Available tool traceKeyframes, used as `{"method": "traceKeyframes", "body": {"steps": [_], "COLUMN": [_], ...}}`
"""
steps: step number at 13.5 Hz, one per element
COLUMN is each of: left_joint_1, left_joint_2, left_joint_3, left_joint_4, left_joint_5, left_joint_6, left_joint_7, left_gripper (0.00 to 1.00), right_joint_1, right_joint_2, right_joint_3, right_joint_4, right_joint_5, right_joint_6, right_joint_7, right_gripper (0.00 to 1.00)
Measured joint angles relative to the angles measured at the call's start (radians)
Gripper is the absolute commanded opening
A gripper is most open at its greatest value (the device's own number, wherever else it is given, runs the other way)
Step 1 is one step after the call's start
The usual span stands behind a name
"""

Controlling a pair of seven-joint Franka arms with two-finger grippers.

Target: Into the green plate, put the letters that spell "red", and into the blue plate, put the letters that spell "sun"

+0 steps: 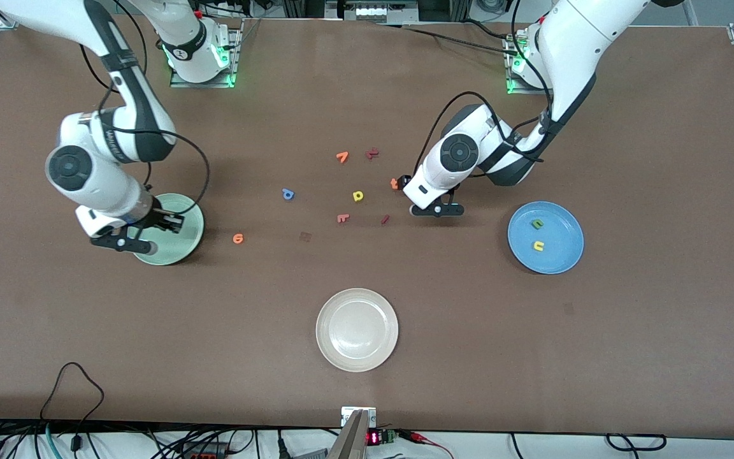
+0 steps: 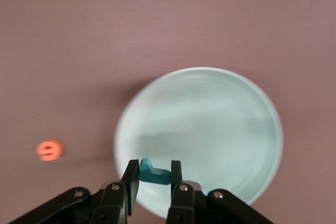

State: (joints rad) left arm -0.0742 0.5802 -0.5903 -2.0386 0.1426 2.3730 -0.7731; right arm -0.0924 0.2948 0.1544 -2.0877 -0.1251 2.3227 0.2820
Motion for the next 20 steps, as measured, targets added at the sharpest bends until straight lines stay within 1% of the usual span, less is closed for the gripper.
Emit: {"method": "traceKeyframes", "body": {"steps": [1,2,3,4,5,8,9,10,12,14,15,16,17,18,20], "left_joint_1": [0.0,0.001,0.002,0.004,0.006,0.011,0.011,0.011,0.011,0.01,0.011,0.012,0.016,0.021,0.041], "left_joint_2": [0.005,0.011,0.02,0.028,0.033,0.031,0.031,0.031,0.03,0.028,0.027,0.018,0.0,-0.024,-0.066], "left_joint_3": [0.009,0.019,0.024,0.027,0.027,0.027,0.027,0.026,0.025,0.024,0.024,0.025,0.025,0.025,0.025], "left_joint_4": [-0.008,-0.011,-0.011,-0.011,-0.011,-0.01,-0.01,-0.009,-0.008,-0.007,-0.006,0.002,0.026,0.069,0.18], "left_joint_5": [0.014,0.038,0.058,0.065,0.071,0.073,0.073,0.073,0.073,0.073,0.074,0.074,0.075,0.078,0.14], "left_joint_6": [0.002,0.004,0.009,0.017,0.026,0.028,0.028,0.028,0.028,0.028,0.023,-0.005,-0.076,-0.186,-0.421], "left_joint_7": [0.0,0.0,0.0,0.0,0.0,0.0,0.0,0.0,0.0,0.001,0.001,0.002,0.002,0.003,0.009], "left_gripper": [0.8,0.7,0.59,0.52,0.51,0.34,0.31,0.25,0.17,0.17,0.17,0.18,0.18,0.18,0.18], "right_joint_1": [-0.026,-0.042,-0.047,-0.047,-0.047,-0.047,-0.046,-0.044,-0.029,-0.002,0.023,0.047,0.07,0.091,0.134], "right_joint_2": [0.012,0.03,0.051,0.071,0.085,0.077,0.065,0.049,0.022,0.017,0.018,0.021,0.029,0.041,0.076], "right_joint_3": [-0.001,-0.001,-0.001,0.0,0.002,0.003,0.004,0.007,0.029,0.066,0.077,0.082,0.083,0.084,0.085], "right_joint_4": [-0.011,-0.023,-0.03,-0.032,-0.032,-0.027,-0.024,-0.022,-0.022,-0.022,-0.023,-0.023,-0.023,-0.023,-0.013], "right_joint_5": [0.0,0.0,0.0,0.0,0.0,-0.002,-0.003,-0.004,-0.004,-0.003,-0.003,-0.003,-0.003,-0.003,-0.003], "right_joint_6": [0.009,0.03,0.056,0.075,0.087,0.092,0.092,0.092,0.091,0.091,0.091,0.091,0.094,0.104,0.124], "right_joint_7": [-0.025,-0.034,-0.036,-0.036,-0.036,-0.036,-0.036,-0.036,-0.032,0.04,0.084,0.115,0.138,0.154,0.174], "right_gripper": [0.31,0.54,0.8,1.0,1.0,1.0,1.0,1.0,0.99,0.82,0.68,0.59,0.55,0.55,0.55]}}
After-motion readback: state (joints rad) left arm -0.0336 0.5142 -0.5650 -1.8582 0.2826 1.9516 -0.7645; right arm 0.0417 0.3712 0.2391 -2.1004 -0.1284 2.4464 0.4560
